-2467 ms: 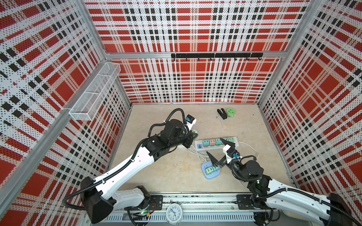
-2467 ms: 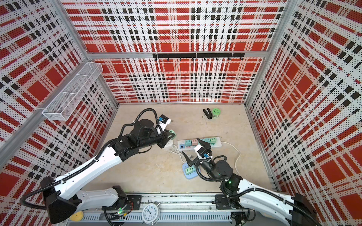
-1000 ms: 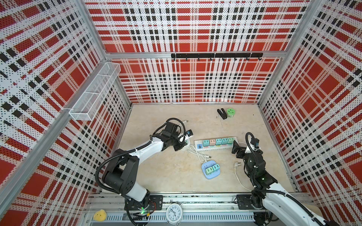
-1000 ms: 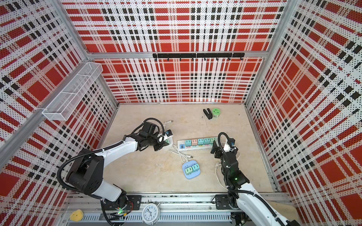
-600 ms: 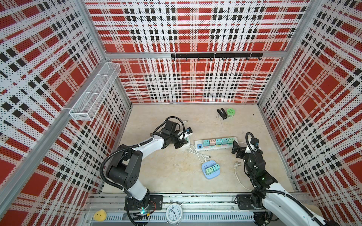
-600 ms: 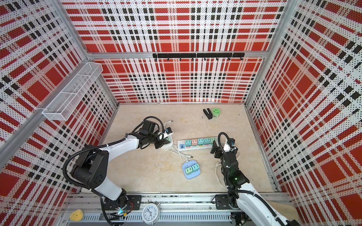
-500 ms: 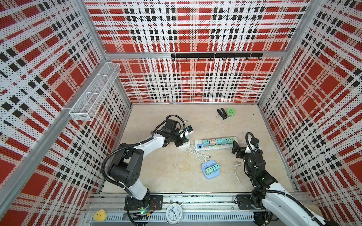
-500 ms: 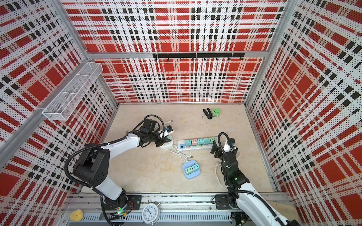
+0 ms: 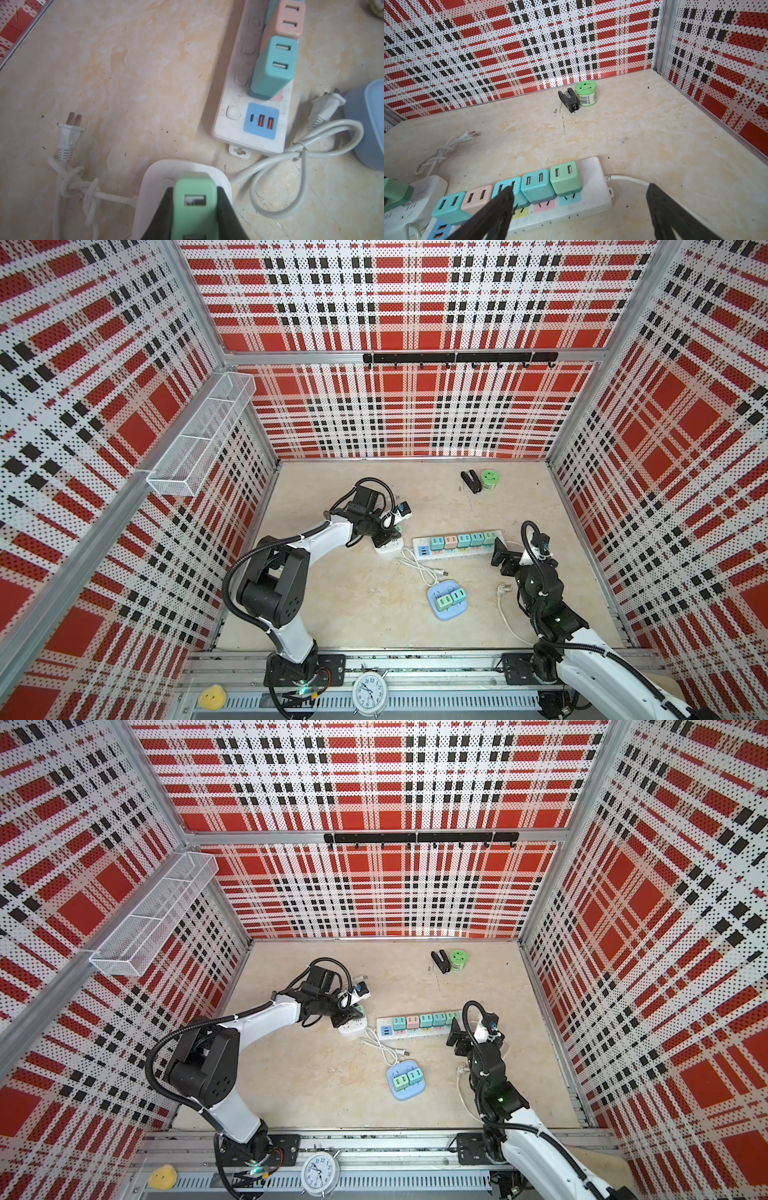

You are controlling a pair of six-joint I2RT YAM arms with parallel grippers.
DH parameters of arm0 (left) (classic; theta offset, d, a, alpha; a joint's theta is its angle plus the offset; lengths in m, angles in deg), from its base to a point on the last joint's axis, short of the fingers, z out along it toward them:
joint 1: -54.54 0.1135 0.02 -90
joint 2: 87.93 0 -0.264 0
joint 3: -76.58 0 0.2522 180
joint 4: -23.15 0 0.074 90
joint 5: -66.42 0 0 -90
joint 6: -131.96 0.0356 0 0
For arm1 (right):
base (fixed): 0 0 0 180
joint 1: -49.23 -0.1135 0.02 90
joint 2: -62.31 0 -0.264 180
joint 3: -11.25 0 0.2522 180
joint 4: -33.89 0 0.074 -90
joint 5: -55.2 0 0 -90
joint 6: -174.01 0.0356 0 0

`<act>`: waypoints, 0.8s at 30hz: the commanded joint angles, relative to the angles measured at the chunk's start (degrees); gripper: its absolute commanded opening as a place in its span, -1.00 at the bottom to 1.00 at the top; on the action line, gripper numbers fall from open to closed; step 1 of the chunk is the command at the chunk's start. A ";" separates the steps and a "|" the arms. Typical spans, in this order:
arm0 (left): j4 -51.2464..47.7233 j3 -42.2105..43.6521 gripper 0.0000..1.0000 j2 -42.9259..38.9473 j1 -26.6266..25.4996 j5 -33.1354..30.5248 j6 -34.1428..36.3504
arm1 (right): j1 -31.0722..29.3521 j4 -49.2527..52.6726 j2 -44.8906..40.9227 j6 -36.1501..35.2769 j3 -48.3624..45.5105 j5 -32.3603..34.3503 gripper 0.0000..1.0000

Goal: Insert the plug
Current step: 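Lower the green adapter with left gripper into the small white socket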

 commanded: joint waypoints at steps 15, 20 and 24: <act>-7.73 -3.27 -1.00 3.44 -1.09 -3.10 3.88 | 0.28 -2.53 0.40 0.20 -0.21 -0.47 1.00; -6.99 -3.00 -1.00 2.24 -1.51 -1.78 3.89 | 0.27 -2.70 1.07 0.25 -0.05 -0.46 1.00; -7.53 -3.74 -1.00 2.99 -2.46 -2.21 4.17 | 0.28 -2.71 1.32 0.19 0.09 -0.56 1.00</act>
